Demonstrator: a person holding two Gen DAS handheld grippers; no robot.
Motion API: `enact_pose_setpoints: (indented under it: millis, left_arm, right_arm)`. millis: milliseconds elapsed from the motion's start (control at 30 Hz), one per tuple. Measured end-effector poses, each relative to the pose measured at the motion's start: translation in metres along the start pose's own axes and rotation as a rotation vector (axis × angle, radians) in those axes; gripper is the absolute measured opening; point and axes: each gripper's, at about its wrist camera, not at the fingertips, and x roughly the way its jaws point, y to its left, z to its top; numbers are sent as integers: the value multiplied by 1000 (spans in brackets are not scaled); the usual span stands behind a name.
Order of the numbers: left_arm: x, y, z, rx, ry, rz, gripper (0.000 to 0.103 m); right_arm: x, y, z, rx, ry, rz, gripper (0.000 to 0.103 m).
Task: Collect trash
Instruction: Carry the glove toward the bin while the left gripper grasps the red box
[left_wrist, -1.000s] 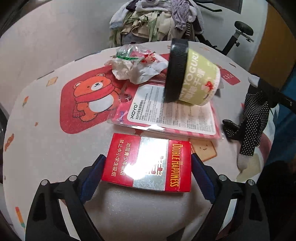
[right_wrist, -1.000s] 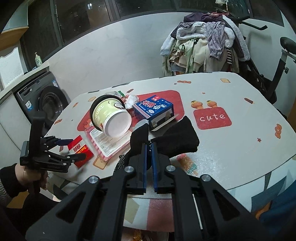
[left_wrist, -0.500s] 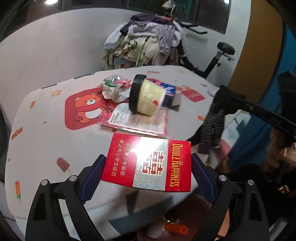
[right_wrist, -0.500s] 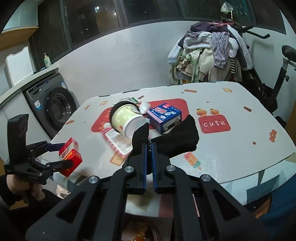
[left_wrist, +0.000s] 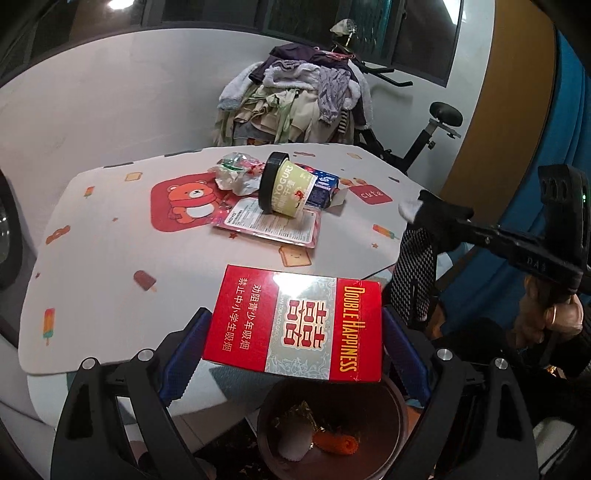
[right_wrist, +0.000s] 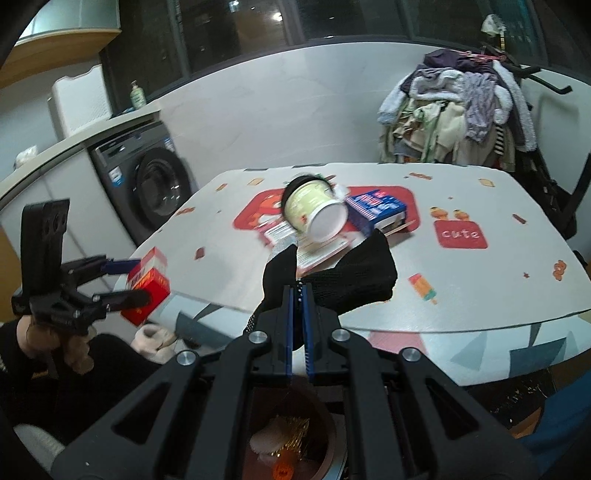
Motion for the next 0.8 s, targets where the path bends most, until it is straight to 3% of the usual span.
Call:
enact_pose_setpoints:
  millis: [367, 800]
  left_arm:
    - [-18, 2, -12, -13, -26, 10, 88]
    - [-6, -1, -27, 14, 5, 1, 88]
  right_arm:
    - [19, 23, -32, -54, 123, 101, 9]
    - [60, 36, -72, -83, 312, 146, 13]
